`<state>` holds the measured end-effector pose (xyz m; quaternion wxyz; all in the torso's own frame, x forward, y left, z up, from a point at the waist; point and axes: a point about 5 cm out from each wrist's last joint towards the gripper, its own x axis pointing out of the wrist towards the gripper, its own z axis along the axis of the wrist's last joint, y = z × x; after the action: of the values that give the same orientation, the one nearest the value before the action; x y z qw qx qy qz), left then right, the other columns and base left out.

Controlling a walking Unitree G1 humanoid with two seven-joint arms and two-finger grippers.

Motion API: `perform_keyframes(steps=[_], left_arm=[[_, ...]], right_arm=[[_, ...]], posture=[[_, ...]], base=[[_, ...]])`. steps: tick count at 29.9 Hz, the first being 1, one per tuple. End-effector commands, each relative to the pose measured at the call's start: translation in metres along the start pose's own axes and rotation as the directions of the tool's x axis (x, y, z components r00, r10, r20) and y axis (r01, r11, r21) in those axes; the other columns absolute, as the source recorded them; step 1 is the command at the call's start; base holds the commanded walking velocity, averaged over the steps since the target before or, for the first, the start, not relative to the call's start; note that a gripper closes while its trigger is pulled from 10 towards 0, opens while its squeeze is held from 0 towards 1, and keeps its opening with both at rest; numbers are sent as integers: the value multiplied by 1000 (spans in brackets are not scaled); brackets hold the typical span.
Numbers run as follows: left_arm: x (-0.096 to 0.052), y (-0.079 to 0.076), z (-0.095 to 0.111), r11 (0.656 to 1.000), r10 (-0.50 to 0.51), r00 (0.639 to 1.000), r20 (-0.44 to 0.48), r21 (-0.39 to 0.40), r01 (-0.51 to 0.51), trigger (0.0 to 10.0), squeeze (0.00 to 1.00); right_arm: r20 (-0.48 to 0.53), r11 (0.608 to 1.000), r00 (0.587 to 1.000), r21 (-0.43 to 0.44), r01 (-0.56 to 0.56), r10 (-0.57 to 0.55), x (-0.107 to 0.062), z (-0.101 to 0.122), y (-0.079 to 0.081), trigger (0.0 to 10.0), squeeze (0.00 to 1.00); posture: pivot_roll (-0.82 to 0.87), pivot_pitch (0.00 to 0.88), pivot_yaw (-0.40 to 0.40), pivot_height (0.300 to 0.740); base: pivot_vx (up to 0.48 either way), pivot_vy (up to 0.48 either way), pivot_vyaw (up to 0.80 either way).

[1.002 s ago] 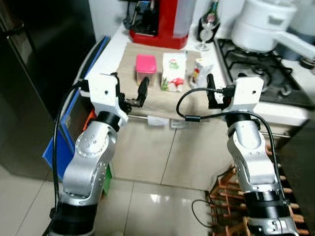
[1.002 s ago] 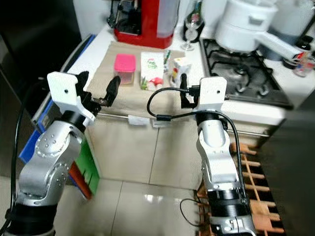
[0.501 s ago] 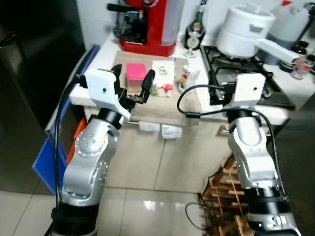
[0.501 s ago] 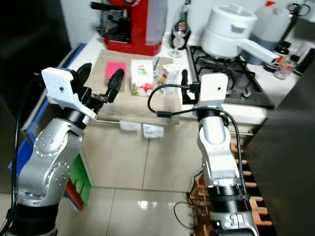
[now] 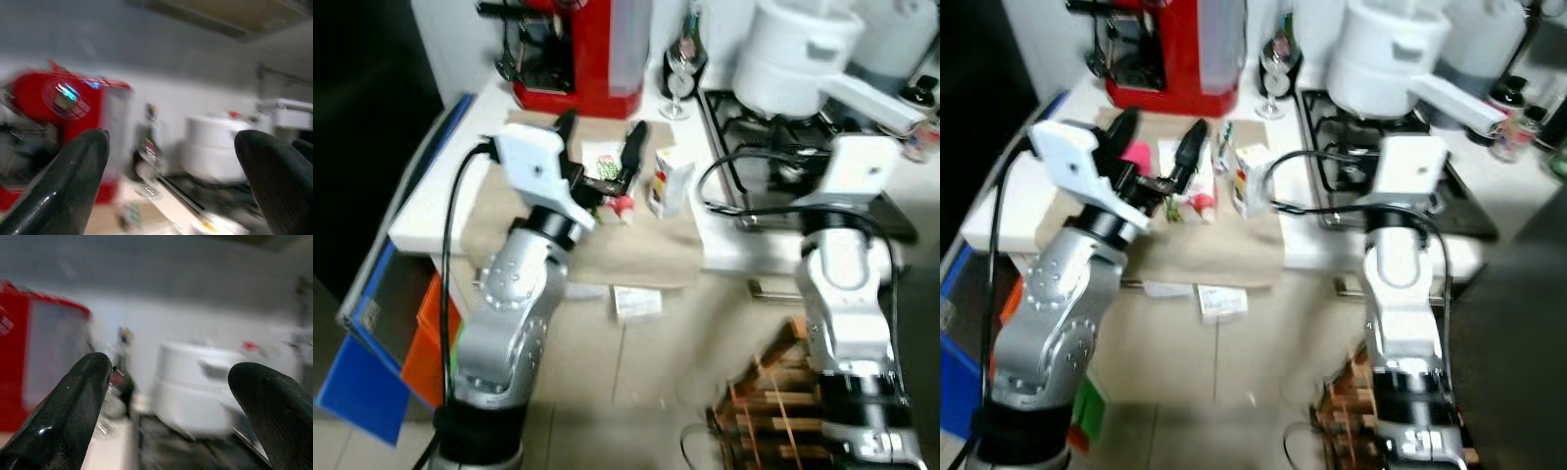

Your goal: Restocking fridge

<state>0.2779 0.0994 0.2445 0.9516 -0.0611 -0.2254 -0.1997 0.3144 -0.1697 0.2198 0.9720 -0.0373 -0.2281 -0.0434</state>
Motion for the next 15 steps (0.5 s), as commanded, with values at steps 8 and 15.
perform_keyframes(steps=[8, 15], left_arm=[[1, -1, 21, 999, -45, 998, 41, 19, 44, 10000, 0], [-18, 5, 16, 998, -62, 994, -85, -35, 60, 10000, 0]], right_arm=[[87, 999, 996, 41, -34, 31, -3, 30, -1, 10000, 0], [7, 993, 997, 84, -80, 80, -37, 34, -7, 10000, 0]], posture=[[-6, 8, -64, 740], [-7, 28, -64, 740]], base=[[60, 0, 0], [0, 0, 0]])
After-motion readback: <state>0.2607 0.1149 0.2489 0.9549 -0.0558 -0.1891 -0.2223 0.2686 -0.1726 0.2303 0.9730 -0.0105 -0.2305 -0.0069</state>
